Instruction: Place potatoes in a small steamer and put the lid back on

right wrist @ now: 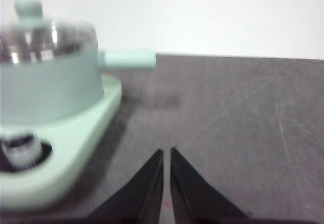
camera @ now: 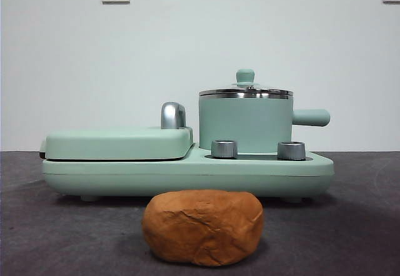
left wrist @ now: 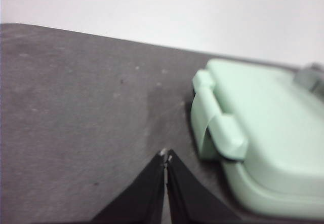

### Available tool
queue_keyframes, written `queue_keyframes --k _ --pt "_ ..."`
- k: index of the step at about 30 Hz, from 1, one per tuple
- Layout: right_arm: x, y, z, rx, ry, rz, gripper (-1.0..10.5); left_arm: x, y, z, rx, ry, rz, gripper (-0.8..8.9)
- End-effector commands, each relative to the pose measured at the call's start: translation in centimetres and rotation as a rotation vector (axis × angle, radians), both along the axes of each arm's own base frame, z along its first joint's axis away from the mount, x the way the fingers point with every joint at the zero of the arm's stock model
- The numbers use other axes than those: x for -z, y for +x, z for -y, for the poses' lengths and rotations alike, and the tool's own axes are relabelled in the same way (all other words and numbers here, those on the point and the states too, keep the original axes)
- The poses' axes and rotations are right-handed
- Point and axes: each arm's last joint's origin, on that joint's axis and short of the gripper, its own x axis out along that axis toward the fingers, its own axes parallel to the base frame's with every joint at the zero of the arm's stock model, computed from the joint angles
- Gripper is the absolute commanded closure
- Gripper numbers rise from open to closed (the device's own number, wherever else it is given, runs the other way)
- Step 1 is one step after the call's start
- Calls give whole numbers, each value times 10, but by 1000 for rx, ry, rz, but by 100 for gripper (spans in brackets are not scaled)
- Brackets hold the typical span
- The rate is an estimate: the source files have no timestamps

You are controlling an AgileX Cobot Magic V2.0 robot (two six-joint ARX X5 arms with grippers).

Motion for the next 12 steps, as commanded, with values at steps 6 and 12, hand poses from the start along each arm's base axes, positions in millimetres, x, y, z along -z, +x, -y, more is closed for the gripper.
queue_keyframes --k 6,12 --pt "-31 -3 0 -18 171 287 931 -29 -2 2 66 -244 311 808" --pt "-73 -14 1 -33 245 253 932 -79 -16 3 125 -276 406 807"
